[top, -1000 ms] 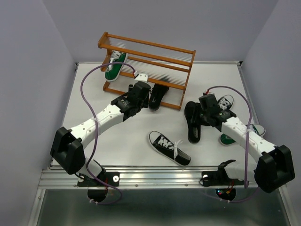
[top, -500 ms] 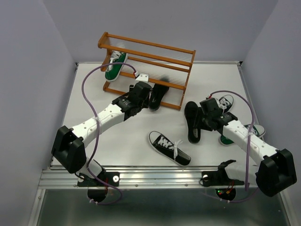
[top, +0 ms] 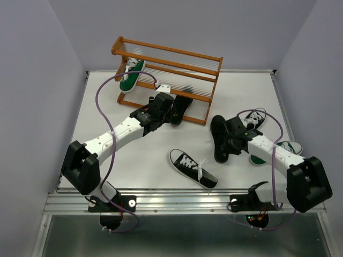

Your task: Place and organize the shoes onto the shoe shelf

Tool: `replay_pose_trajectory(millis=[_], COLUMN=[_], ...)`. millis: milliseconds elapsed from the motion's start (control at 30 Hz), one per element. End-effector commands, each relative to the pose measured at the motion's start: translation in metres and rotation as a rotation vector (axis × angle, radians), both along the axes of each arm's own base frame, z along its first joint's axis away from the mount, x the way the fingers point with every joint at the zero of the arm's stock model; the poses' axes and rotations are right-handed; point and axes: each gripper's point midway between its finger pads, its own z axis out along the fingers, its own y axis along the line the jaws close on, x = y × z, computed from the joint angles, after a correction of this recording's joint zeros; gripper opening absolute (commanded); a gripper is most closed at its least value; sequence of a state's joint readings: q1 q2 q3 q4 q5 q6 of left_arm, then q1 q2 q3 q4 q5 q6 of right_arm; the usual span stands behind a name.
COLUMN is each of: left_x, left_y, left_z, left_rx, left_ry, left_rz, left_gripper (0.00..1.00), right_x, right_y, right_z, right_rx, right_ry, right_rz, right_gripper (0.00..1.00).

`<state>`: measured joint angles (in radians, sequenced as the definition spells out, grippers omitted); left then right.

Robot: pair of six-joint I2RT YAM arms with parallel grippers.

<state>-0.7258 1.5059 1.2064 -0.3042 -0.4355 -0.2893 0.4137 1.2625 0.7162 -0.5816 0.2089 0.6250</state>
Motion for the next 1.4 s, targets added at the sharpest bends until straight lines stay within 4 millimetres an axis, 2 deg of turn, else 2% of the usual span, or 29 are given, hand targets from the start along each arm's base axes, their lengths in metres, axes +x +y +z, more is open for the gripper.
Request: replay_pose_trajectory(millis=[0, 33, 133, 433, 633, 867, 1000, 1233, 1367], left_x=[0.005, 0.005, 0.004, 0.009, 0.013, 0.014, 0.012, 0.009, 0.008], left_y=[-0.003, -0.003, -0.002, 0.007, 0.017, 0.017, 0.016, 0.017, 0.019], left_z=[0.023, 0.024, 0.026, 0.044, 0.064, 0.077, 0.087, 0.110, 0.112], left_rx=[-0.028, -0.028, -0.030, 0.002, 0.035, 0.021, -0.006, -0.056, -0.060], left_ry=[-0.052, -0.054, -0.057, -0.099, -0.140, -0.149, -0.161, -0.202, -0.205], left_rz=[0.006, 0.008, 0.011, 0.038, 0.075, 0.087, 0.080, 0.076, 0.077], left_gripper=[0.55, 0.55, 0.55, 0.55, 0.55, 0.55, 0.55, 0.55, 0.55], right_x=[0.004, 0.004, 0.007, 0.009, 0.006, 0.008, 0.009, 0.023, 0.033], right_y=[0.008, 0.008, 0.006, 0.010, 0.021, 0.035, 0.046, 0.069, 0.080], right_z=[-0.010, -0.009, 0.002, 0.068, 0.099, 0.108, 0.102, 0.096, 0.096], right_rx=[0.029, 0.029, 0.031, 0.084, 0.123, 0.155, 0.164, 0.161, 0.166], right_ry=[-0.009, -0.012, -0.056, -0.181, -0.193, -0.170, -0.146, -0.147, -0.159], right_rz=[0.002, 0.001, 0.000, 0.057, 0.116, 0.149, 0.176, 0.212, 0.216], right_gripper=[0.34, 0.21, 0.01, 0.01, 0.01, 0.01, 0.01, 0.01, 0.01])
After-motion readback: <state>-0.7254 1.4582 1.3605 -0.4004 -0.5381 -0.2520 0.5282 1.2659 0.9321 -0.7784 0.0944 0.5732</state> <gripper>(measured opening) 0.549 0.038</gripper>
